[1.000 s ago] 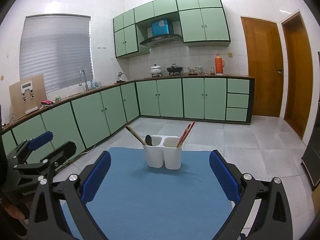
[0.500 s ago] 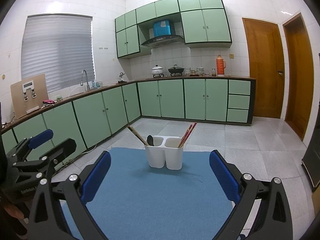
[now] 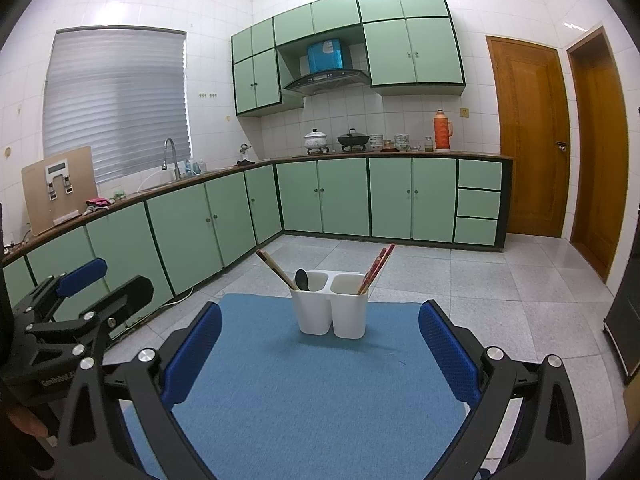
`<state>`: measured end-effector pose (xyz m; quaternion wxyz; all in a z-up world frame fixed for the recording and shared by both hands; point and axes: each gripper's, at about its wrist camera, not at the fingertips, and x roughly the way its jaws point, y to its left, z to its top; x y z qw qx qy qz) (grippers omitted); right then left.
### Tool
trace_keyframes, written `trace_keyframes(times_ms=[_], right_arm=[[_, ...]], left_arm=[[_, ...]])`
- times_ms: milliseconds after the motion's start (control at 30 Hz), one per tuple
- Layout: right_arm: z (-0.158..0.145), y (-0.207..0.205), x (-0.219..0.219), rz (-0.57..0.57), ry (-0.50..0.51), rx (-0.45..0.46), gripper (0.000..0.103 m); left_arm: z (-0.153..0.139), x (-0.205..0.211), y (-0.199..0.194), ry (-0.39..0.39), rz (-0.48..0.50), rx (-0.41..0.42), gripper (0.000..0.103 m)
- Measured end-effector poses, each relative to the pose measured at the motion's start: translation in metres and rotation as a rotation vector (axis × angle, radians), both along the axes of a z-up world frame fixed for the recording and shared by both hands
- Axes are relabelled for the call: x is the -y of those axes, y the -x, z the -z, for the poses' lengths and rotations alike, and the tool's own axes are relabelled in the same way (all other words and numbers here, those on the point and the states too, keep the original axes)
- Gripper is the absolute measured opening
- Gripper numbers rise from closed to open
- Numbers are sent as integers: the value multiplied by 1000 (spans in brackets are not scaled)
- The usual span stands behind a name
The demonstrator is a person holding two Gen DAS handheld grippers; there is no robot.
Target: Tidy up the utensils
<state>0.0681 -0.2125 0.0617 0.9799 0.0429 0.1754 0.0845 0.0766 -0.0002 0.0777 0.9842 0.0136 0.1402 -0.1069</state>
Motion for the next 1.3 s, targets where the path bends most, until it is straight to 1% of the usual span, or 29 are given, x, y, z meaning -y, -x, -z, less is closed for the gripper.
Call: trace_keyframes(times_ms=[933, 1300], right_arm=[[0, 0, -3, -1, 2, 1, 97], [0, 0, -3, -1, 2, 0, 97]], left_arm=[[0, -8, 3, 5, -12, 2, 97], [-1, -4, 3, 3, -14, 2, 97]])
